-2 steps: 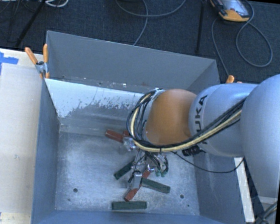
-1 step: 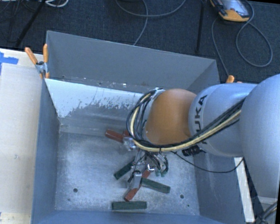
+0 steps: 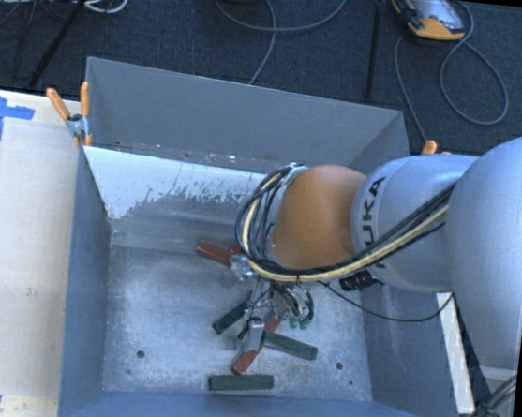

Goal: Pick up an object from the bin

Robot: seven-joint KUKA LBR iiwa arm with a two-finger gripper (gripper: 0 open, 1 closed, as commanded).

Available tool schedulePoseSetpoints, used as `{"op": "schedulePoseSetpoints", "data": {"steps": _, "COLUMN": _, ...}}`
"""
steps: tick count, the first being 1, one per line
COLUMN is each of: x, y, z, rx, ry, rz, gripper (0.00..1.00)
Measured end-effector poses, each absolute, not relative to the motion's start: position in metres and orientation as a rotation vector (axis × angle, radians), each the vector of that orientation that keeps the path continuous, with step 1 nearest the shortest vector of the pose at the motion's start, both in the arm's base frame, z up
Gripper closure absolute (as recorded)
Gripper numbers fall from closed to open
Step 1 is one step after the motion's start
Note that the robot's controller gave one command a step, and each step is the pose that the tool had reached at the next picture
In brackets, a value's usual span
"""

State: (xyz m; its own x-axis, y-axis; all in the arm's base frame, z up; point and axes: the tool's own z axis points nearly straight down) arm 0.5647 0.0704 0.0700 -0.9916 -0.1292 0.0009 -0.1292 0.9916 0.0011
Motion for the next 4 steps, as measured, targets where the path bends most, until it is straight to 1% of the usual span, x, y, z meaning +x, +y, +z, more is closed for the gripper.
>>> {"op": "schedulePoseSetpoints", "data": {"steps": 1, "x": 0.565, "y": 0.071, "z": 0.07, "rx": 0.195, "ry": -3.135, "rz": -0.002, "gripper": 0.0}}
{"op": "schedulePoseSetpoints", "data": {"steps": 2, "x": 0.565, "y": 0.071, "z": 0.07, "rx": 0.193, "ry": -3.138, "rz": -0.002, "gripper": 1.0}}
{"op": "schedulePoseSetpoints", "data": {"steps": 3, "x": 0.565, "y": 0.071, "z": 0.074, "rx": 0.188, "ry": -3.137, "rz": -0.002, "gripper": 1.0}}
{"op": "schedulePoseSetpoints", "data": {"steps": 4, "x": 0.567, "y": 0.071, "z": 0.146, "rx": 0.185, "ry": -3.143, "rz": -0.001, "gripper": 1.0}}
